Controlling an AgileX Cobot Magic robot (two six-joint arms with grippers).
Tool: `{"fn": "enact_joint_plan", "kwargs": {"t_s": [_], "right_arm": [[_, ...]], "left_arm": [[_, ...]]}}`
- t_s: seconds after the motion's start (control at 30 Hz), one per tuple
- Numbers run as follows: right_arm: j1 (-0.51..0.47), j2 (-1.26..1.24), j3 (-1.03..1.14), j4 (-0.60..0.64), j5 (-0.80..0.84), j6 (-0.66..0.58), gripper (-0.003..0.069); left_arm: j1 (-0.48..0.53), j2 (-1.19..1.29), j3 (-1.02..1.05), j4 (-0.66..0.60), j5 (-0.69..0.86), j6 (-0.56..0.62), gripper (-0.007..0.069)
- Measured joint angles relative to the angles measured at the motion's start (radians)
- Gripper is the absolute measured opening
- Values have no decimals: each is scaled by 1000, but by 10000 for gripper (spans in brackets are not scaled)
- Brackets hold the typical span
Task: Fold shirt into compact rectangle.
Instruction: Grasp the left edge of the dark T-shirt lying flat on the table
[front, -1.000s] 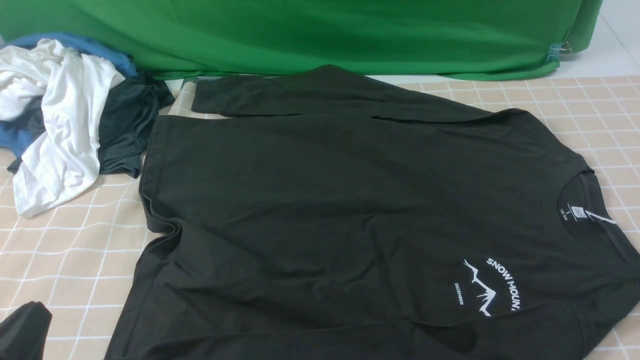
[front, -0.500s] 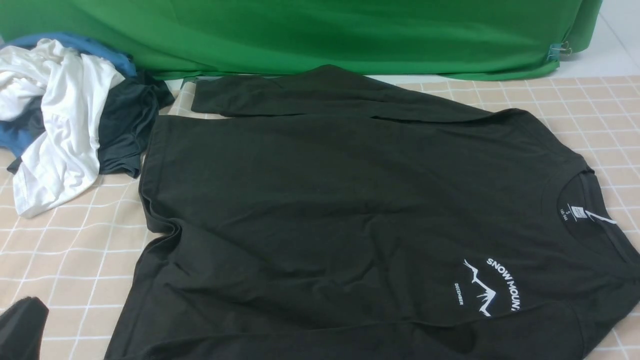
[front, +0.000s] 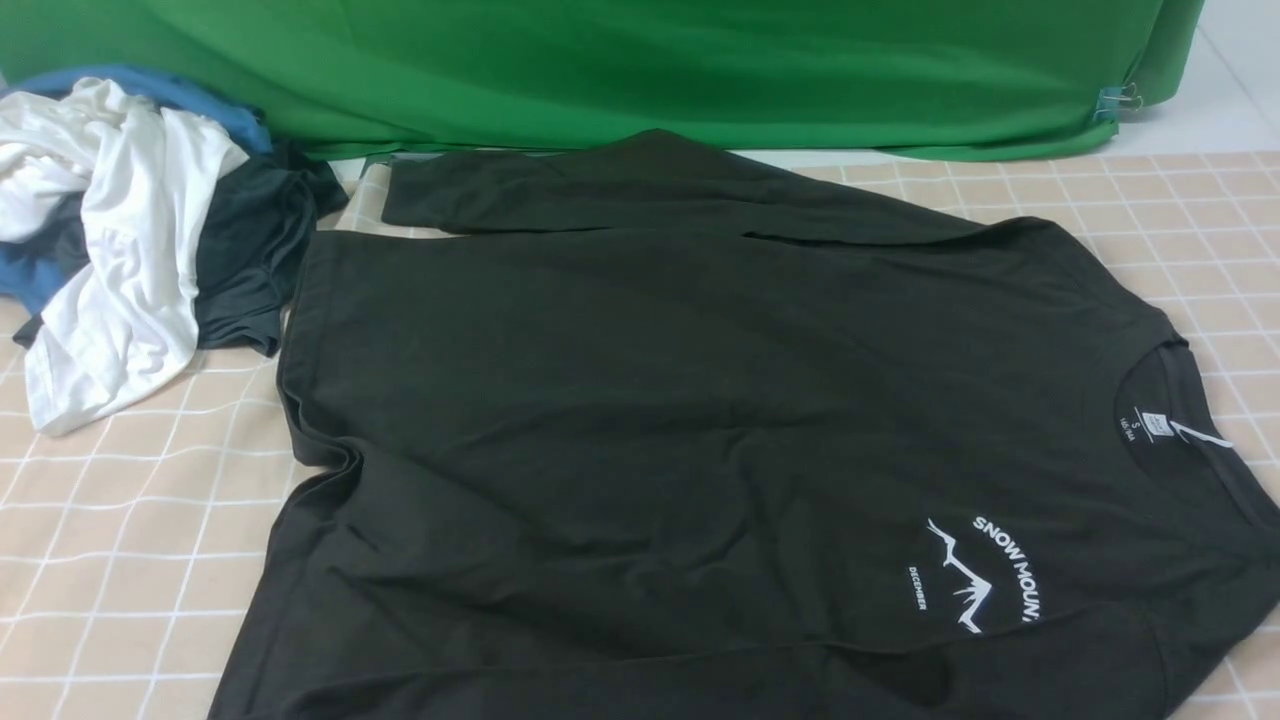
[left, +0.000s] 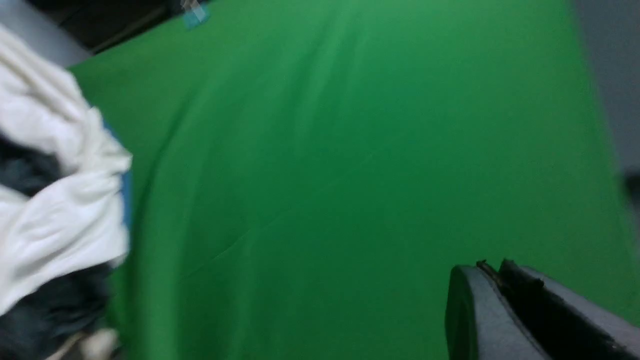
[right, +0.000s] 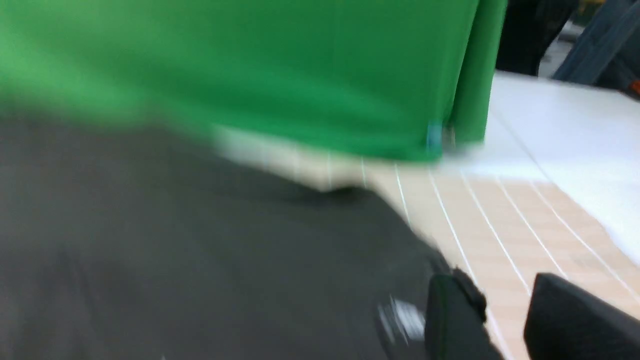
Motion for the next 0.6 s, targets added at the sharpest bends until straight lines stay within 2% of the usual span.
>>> {"fn": "enact_joint_plan", "kwargs": {"t_s": [0.07,0.13,0.2,0.23,0.3,0.33,0.37,0.4,0.43,0.47,0.5,0.53,0.57,0.6], "right_arm": [[0,0,0,60,-118,113,242],[0,0,0,87,-199,202,242],[0,0,0,103,-287,249,242],[0,0,0,105,-300,254,242],[0,0,0,111,-354,273,242],[0,0,0,111,-365,277,242],[0,0,0,112,-388,280,242],[0,0,0,114,-392,280,242],[0,0,0,115,-407,282,242],[0,0,0,115,-422,284,242],[0,1,0,115,-436,289,241],[0,1,0,115,-439,293,240],[0,1,-4,115,-444,315,235],[1,2,-22,115,-418,329,223]], "left_arm": [[0,0,-23,62,-61,-120,35],[0,5,-99,167,-46,-175,35],[0,49,-256,296,75,-224,35],[0,62,-273,320,91,-227,35],[0,167,-457,434,315,-243,35],[0,204,-507,459,377,-243,35],[0,313,-636,508,546,-209,35],[0,342,-666,515,591,-181,35],[0,448,-767,518,755,-90,35],[0,543,-844,500,903,2,35],[0,608,-900,480,1001,63,35],[0,640,-910,470,1025,78,35],[0,735,-961,433,1183,172,35],[0,810,-988,400,1278,227,35]]}}
